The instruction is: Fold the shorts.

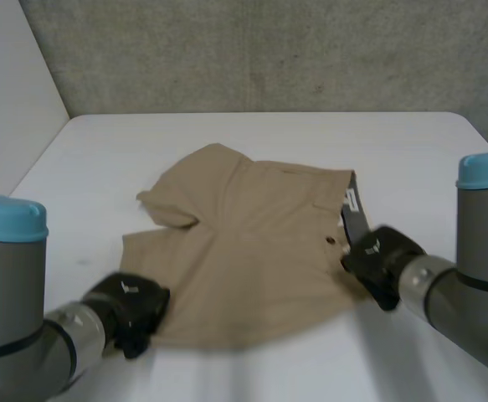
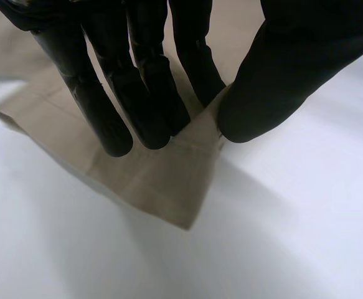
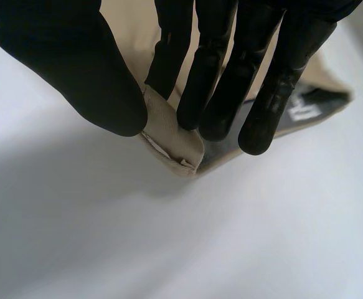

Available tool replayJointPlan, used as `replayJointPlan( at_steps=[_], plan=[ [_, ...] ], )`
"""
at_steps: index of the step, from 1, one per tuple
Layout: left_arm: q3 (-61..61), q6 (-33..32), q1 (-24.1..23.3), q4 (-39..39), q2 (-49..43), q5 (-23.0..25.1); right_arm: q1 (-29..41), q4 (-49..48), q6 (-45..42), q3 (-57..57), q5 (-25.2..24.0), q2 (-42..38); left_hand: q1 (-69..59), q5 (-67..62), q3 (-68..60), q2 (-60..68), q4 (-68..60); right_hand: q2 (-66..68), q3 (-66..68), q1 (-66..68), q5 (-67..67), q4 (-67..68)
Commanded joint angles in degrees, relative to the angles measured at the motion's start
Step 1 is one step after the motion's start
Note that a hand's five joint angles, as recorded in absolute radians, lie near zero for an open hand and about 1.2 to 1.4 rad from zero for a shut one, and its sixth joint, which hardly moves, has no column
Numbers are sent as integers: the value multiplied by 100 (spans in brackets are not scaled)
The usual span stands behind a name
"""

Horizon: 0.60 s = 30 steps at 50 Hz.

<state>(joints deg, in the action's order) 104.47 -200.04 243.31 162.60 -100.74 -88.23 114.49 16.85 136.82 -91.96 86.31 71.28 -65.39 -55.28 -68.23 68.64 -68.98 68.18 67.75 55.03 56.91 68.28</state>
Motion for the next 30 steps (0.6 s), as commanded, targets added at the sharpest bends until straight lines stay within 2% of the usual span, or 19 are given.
replayJointPlan(
  at_steps=[1, 14, 17, 18, 21, 22, 24, 28, 30],
  plan=[
    [108, 0, -222, -782, -42, 262, -461, 1093, -981, -717, 9, 395, -1461, -1472, -1177, 1136, -1102, 1182, 1225, 2497, 1309, 1172],
    [-251, -26, -213, -624, 28, 262, -568, 812, -973, -920, -61, 439, -1461, -1472, -1177, 1136, -1102, 1182, 1225, 2497, 1309, 1172],
    [-489, -44, -187, -519, 80, 262, -568, 707, -973, -894, -52, 439, 1623, 1611, 1907, -1947, 1981, 1182, 1225, 2497, 1309, 1172],
    [-646, -44, -126, -345, 150, 253, -568, 680, -973, -885, -52, 439, 2381, 2370, 2665, -2706, 2740, 1182, 1225, 2497, 1309, 1172],
    [-858, -44, 163, 147, 204, 253, -568, 496, -973, -894, -44, 430, 2305, 2294, 2589, -2630, 2664, 1182, 1225, 2497, 1309, 1172],
    [-919, -35, 443, 558, 212, 279, -568, 460, -973, -903, -35, 430, 2238, 2227, 2522, -2563, 2597, 1182, 1225, 2497, 1309, 1172],
    [-955, -26, 691, 938, 213, 341, -559, 399, -973, -920, -35, 422, 2204, 2192, 2488, -2529, 2563, 1182, 1225, 2497, 1309, 1172],
    [-1043, -18, 955, 1765, 20, 736, -533, 337, -964, -964, -35, 422, 1986, 1975, 2270, -2311, 2345, 1182, 1225, 2497, 1309, 1172],
    [-1201, 26, 991, 2117, -418, 991, -515, 302, -955, -973, -35, 422, 1885, 1873, 2169, -2209, 2243, 1182, 1225, 2497, 1309, 1172]
  ],
)
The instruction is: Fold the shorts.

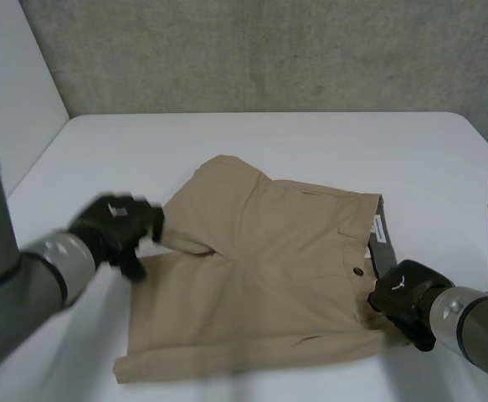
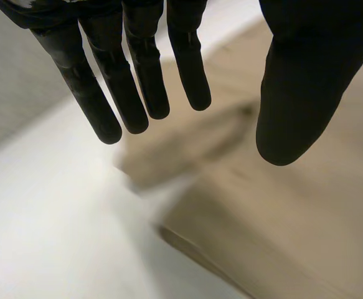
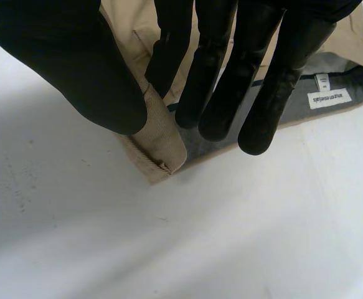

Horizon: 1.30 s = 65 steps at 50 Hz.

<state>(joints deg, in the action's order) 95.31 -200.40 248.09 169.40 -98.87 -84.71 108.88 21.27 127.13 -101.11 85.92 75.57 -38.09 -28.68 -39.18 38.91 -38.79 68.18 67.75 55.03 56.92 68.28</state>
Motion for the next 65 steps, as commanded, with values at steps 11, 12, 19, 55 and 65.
replayJointPlan(
  at_steps=[11, 12, 19, 55, 65],
  plan=[
    [-1320, 45, 538, 1693, -2469, 798, 80, -255, 224, -110, -5, -16, -1149, -1091, -1040, 1068, -1079, 1182, 1225, 2497, 1308, 1172],
    [-1391, 36, 538, 1710, -2558, 798, 80, -255, 224, -119, -5, -16, -1132, -1073, -1023, 1050, -1062, 1182, 1225, 2497, 1308, 1172],
    [-1787, 1, 547, 1790, -3191, 798, 80, -413, 224, -154, 13, -16, -1148, -1090, -1039, 1067, -1078, 1182, 1225, 2497, 1308, 1172],
    [-987, -2329, -271, 3372, -2612, -819, 45, -615, 268, -172, 39, -51, 483, 541, 592, -565, 553, 1182, 1225, 2497, 1308, 1172],
    [-2242, -91, 590, 3240, -2751, 1033, 63, -747, 259, -172, 48, -60, 332, 390, 441, -413, 402, 1182, 1225, 2497, 1308, 1172]
  ],
)
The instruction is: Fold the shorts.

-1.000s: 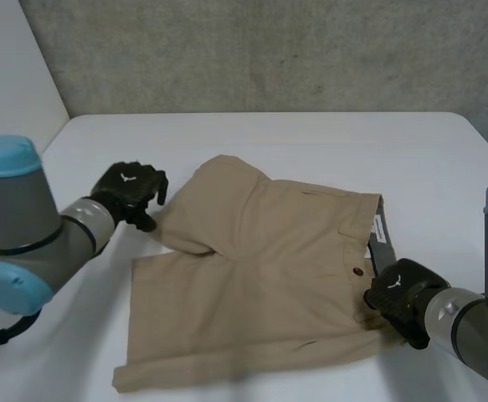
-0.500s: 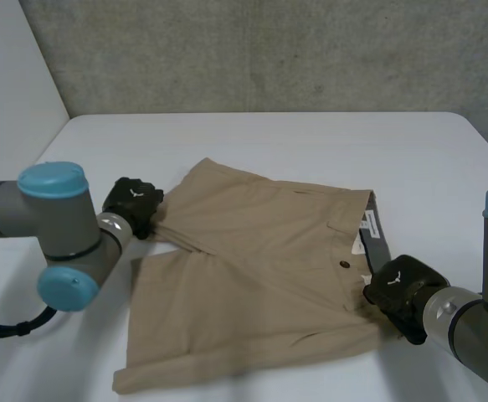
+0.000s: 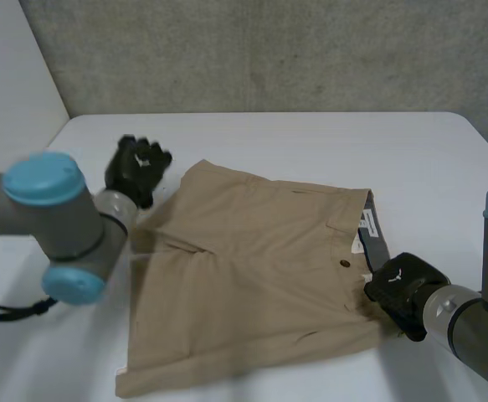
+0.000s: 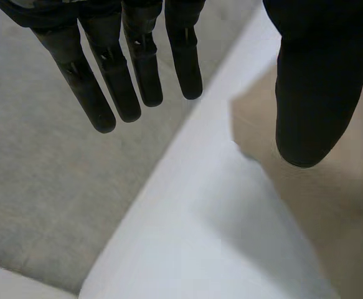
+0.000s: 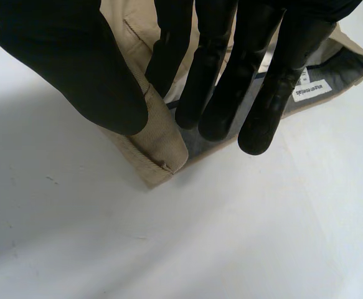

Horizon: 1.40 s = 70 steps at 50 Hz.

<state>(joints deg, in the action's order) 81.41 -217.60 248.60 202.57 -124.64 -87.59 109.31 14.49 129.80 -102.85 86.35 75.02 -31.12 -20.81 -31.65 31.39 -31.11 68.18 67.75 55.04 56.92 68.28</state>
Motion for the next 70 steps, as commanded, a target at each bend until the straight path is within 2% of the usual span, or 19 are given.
replayJointPlan(
  at_steps=[1, 5, 15, 22, 32, 36, 41, 48, 55, 60, 64, 65, 66, 70],
  plan=[
    [-977, 1816, 558, -77, -279, 1419, 29, -78, -8, 2, 5, -14, -365, -396, -312, 338, -366, 1182, 1225, 2496, 1308, 1172],
    [-1724, 2371, 602, -147, -920, 1728, 38, -95, -8, 2, 5, -66, -399, -430, -346, 372, -400, 1182, 1225, 2496, 1308, 1172],
    [-3578, 2477, 620, -859, -2362, 2281, 47, -104, -8, -16, 5, -145, -147, -178, -94, 120, -148, 1182, 1225, 2496, 1308, 1172],
    [-4896, 2495, 602, -1500, -3249, 2404, 29, -104, 1, -24, 14, -172, 190, 158, 242, -217, 188, 1182, 1225, 2496, 1308, 1172],
    [-5451, 2477, 567, -1580, -3725, 2510, -24, -174, 1, -103, 23, -154, 174, 142, 226, -201, 172, 1182, 1225, 2496, 1308, 1172],
    [-5522, 2477, 558, -1589, -3769, 2510, -32, -192, 1, -121, 32, -146, -380, -412, -328, 353, -382, 1182, 1225, 2496, 1308, 1172],
    [-5531, 2451, 549, -1598, -3787, 2519, -32, -192, 1, -121, 58, -128, -1842, -1873, -1789, 1815, -1843, 1182, 1225, 2496, 1308, 1172],
    [-5540, 2284, 523, -1606, -3813, 2510, -32, -218, 1, -130, 102, -128, -3121, -3153, -3069, 3094, -3123, 1182, 1225, 2496, 1308, 1172],
    [-5382, 1485, 488, -1642, -3839, 2124, -24, -236, 1, -130, 111, -110, -4400, -4432, -4348, 4373, -4402, 1182, 1225, 2496, 1308, 1172],
    [-5250, 983, 497, -1668, -3769, 1921, -24, -245, 1, -130, 111, -102, -4688, -4719, -4635, 4661, -4689, 1182, 1225, 2496, 1308, 1172],
    [-4645, 983, 576, -1677, -3244, 1974, -24, -367, 45, -112, 119, -58, -3818, -3849, -3765, 3791, -3819, 1182, 1225, 2496, 1308, 1172],
    [-4173, 992, 593, -1633, -2824, 1974, -15, -411, 80, -112, 128, -49, -1998, -2030, -1945, 1971, -2000, 1182, 1225, 2496, 1308, 1172],
    [-3890, 1001, 602, -1607, -2602, 1974, -24, -455, 115, -104, 128, -31, -848, -879, -795, 821, -849, 1182, 1225, 2496, 1308, 1172],
    [-2668, 1158, 585, -1019, -1574, 1930, -24, -535, 414, -33, 128, 74, 2112, 2081, 2165, -2139, 2111, 1182, 1225, 2496, 1308, 1172]
  ],
)
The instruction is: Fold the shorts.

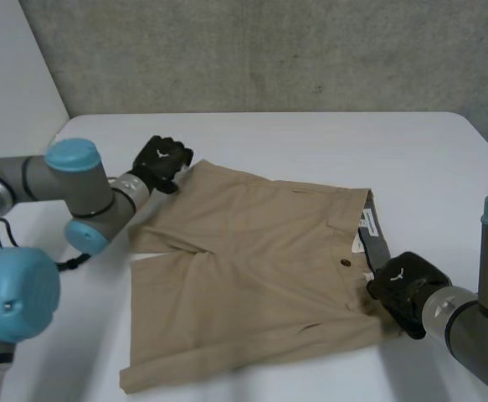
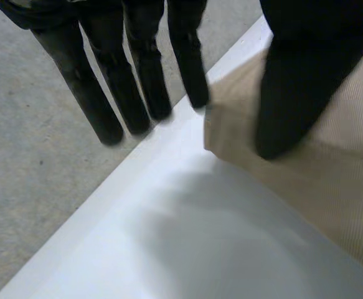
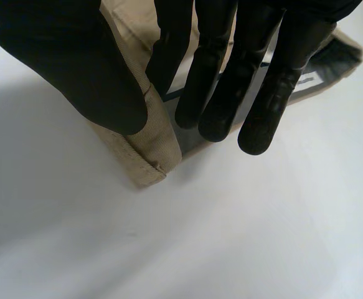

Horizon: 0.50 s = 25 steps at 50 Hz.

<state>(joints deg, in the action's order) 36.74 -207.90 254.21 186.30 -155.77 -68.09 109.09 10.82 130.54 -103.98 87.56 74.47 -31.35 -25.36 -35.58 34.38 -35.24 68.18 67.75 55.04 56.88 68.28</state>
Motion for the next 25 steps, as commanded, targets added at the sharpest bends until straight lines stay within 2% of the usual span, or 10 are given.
replayJointPlan(
  at_steps=[1, 6, 9, 13, 14, 20, 25],
  plan=[
    [2010, 276, 15, 723, 1784, -37, -2, -168, 393, 88, 7, 147, 2135, 2536, 2558, -2438, 2524, 1182, 1225, 2496, 1312, 1172],
    [3432, 1109, 6, 883, 3531, -55, 25, -177, 691, 176, -2, 173, 1947, 2347, 2370, -2250, 2336, 1182, 1225, 2496, 1312, 1172],
    [4005, 1427, -29, 654, 4114, -46, 60, -186, 771, 176, -11, 165, 1778, 2178, 2201, -2081, 2167, 1182, 1225, 2496, 1312, 1172],
    [4937, 1612, -55, -188, 5019, -37, 95, -186, 806, 133, -2, 182, 955, 1355, 1378, -1258, 1344, 1182, 1225, 2496, 1312, 1172],
    [5270, 1612, -73, -617, 5291, -46, 95, -186, 806, 124, -2, 200, 637, 1037, 1059, -939, 1026, 1182, 1225, 2496, 1312, 1172],
    [6344, 1648, -292, -1912, 5820, -55, 95, -203, 815, 97, 7, 270, 482, 882, 905, -785, 871, 1182, 1225, 2496, 1312, 1172],
    [7082, 1656, -863, -1843, 5926, -195, 95, -204, 859, 88, -2, 349, 583, 983, 1006, -886, 972, 1182, 1225, 2496, 1312, 1172]
  ],
)
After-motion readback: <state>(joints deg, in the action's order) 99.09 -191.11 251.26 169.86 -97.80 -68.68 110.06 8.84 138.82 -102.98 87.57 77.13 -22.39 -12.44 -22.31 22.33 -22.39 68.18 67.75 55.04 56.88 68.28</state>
